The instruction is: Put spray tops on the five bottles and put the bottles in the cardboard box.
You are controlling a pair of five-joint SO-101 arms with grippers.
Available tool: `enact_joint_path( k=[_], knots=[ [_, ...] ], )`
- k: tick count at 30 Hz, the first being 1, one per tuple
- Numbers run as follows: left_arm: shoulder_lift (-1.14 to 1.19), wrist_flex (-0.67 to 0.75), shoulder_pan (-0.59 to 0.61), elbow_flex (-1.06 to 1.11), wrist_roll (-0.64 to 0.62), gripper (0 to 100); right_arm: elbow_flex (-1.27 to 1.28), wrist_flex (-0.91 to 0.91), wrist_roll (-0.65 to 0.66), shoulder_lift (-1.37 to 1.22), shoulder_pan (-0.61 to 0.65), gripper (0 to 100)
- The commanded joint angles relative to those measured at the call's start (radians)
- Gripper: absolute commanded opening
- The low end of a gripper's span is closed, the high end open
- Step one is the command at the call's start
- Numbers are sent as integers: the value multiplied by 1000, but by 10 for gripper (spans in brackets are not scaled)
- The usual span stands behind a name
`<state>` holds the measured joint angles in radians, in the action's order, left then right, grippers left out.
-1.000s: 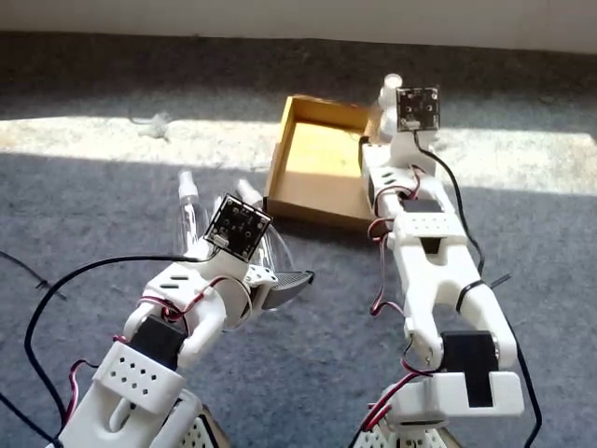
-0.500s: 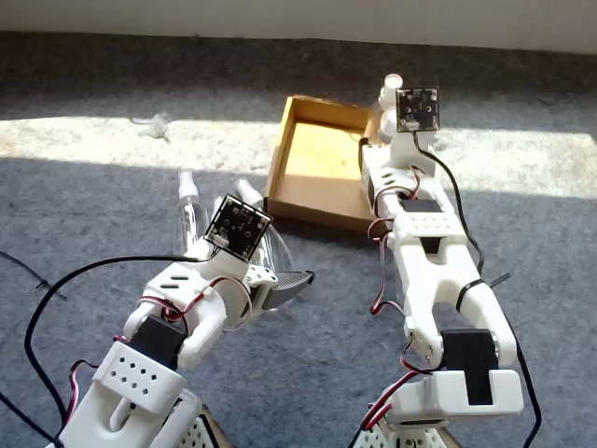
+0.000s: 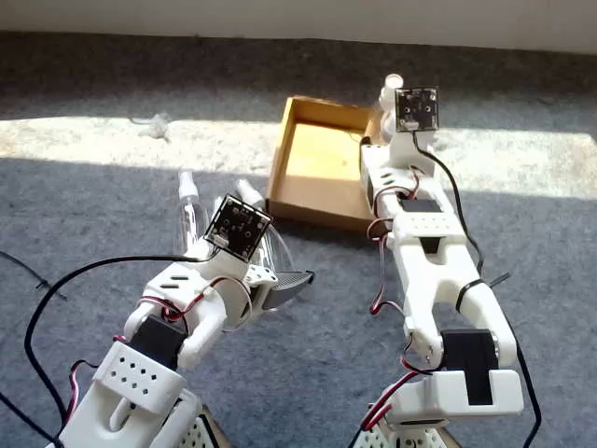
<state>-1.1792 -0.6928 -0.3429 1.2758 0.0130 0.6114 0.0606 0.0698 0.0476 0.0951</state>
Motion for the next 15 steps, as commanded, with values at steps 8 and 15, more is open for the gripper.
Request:
enact_joint_path(
  k=[8,15],
  knots=[
    [-5,20,2,-7,2,361,-58,-15,6,13,-16,124],
    [-5,20,2,-7,2,361,-58,-15,6,19,-16,131]
  ],
)
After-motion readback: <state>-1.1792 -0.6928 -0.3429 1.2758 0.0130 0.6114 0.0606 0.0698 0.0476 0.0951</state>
